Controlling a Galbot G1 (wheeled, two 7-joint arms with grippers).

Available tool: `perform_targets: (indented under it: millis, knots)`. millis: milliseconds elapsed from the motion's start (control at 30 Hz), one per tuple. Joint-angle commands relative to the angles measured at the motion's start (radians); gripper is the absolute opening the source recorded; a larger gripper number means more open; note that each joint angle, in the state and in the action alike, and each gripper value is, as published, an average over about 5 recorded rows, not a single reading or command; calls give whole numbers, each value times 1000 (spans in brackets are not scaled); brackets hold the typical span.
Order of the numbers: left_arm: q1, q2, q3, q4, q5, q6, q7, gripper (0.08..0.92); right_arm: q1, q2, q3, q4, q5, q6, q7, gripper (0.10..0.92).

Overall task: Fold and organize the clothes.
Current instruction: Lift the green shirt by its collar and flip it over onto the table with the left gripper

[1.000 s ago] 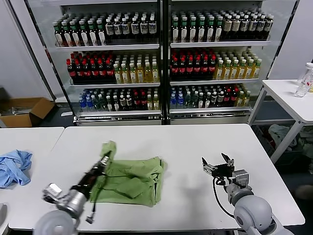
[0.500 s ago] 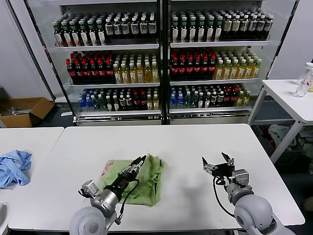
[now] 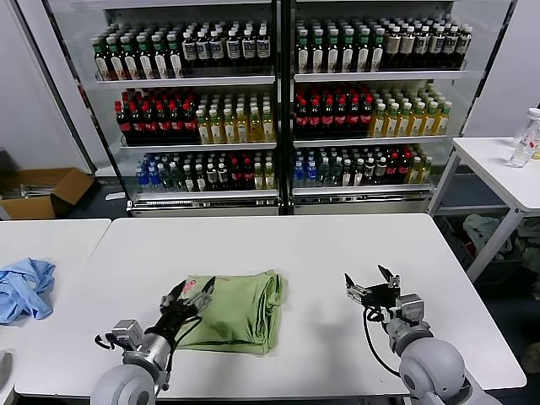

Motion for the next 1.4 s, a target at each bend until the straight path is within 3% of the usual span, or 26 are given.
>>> perform_targets:
  millis: [33,433,1200,1400]
  knots:
    - [18,-12,-33,133,151,39,-22,815,-6,-1,9,-4,-33,0,-1,823]
    - [19,11,-81,101,-253,139,48,802,-23,-3,26,15,-37,-2,-3,823]
    - [6,-43,-217,103,-633,153,85,154,-29,-9,29,43,-27,-2,1,823]
    - [12,-16,-401,93,-747,153,64,107,-17,-3,30,40,-19,1,4,823]
